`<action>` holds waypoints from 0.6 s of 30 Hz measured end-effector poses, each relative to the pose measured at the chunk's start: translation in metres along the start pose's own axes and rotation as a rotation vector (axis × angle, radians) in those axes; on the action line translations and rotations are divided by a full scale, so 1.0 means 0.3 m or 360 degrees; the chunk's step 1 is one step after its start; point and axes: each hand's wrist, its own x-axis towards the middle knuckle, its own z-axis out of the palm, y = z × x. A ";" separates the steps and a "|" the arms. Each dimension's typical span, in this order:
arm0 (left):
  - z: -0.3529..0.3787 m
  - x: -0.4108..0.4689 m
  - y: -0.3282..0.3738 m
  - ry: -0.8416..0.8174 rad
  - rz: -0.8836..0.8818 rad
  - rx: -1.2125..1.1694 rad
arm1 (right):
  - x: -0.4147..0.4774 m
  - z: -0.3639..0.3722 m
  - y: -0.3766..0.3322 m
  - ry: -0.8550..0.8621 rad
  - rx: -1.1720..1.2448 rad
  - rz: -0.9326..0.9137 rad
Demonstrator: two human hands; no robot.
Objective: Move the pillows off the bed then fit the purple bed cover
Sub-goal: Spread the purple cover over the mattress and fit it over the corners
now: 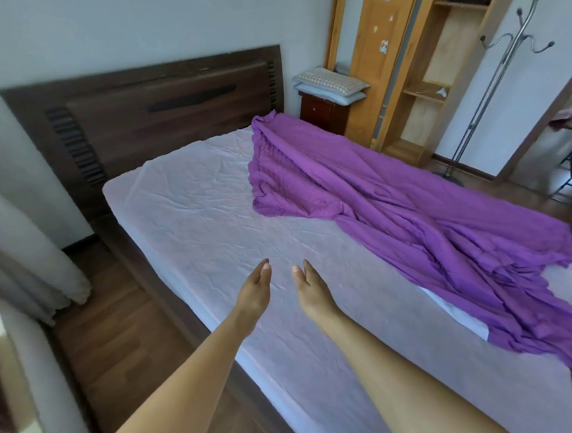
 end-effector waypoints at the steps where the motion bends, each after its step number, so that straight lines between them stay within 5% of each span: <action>1: 0.023 -0.031 -0.002 0.0025 0.0003 0.0003 | -0.028 -0.015 0.014 -0.0019 -0.0007 -0.0026; 18: 0.206 -0.406 -0.004 0.0185 0.0049 0.0015 | -0.366 -0.172 0.122 -0.0144 0.0021 -0.0186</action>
